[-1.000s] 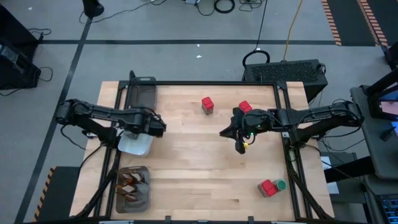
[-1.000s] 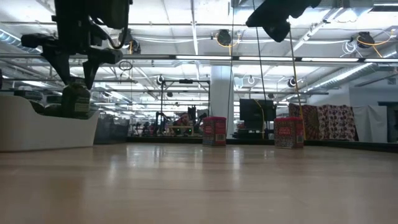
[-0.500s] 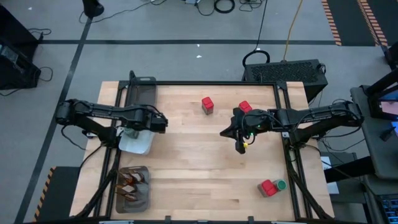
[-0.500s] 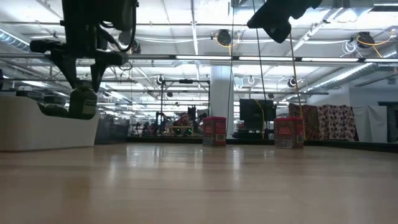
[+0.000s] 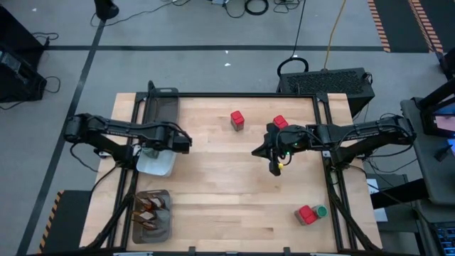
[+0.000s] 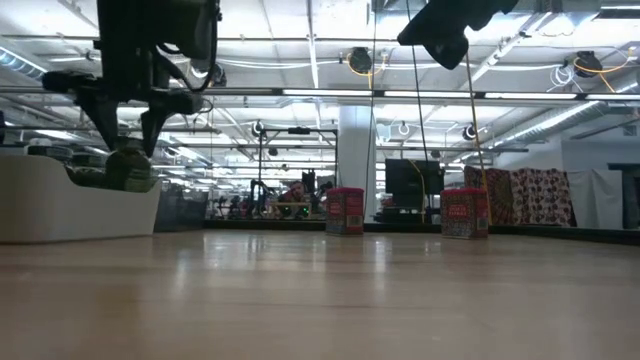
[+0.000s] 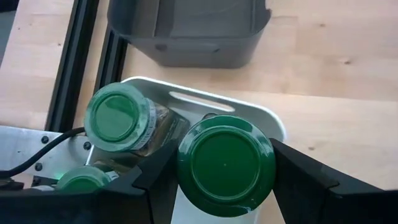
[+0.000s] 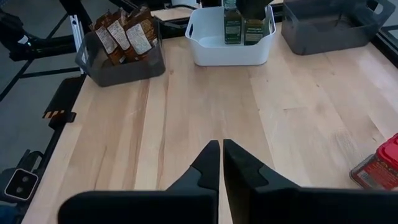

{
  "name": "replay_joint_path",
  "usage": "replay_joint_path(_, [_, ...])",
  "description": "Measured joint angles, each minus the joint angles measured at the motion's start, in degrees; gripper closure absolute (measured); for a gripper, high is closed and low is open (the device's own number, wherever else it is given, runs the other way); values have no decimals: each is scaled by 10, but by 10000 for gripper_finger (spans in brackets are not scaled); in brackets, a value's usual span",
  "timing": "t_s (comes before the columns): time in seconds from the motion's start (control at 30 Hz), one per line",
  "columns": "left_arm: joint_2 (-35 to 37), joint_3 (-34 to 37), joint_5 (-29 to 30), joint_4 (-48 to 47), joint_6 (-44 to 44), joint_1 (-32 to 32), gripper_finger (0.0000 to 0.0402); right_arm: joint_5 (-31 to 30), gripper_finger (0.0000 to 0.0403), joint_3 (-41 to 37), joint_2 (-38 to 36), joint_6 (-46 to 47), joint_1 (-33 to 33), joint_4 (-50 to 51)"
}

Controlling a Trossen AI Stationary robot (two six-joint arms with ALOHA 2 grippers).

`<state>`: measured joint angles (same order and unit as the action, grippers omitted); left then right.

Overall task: Sort spices by type
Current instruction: Put the green seasoning bottle into the white bin

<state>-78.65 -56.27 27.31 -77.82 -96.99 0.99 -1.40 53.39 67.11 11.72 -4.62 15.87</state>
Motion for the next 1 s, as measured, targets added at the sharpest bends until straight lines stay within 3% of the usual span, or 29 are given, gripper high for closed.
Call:
replay_joint_path(0.5, [1, 52, -9, 53, -2, 9, 187, 0, 403, 0, 0, -2, 0, 11])
replay_joint_path(0.77, [0, 53, -8, 54, -1, 10, 144, 0, 403, 0, 0, -2, 0, 12])
replay_joint_path(1.0, [0, 53, -16, 53, 2, 10, 136, 0, 403, 0, 0, -2, 0, 12])
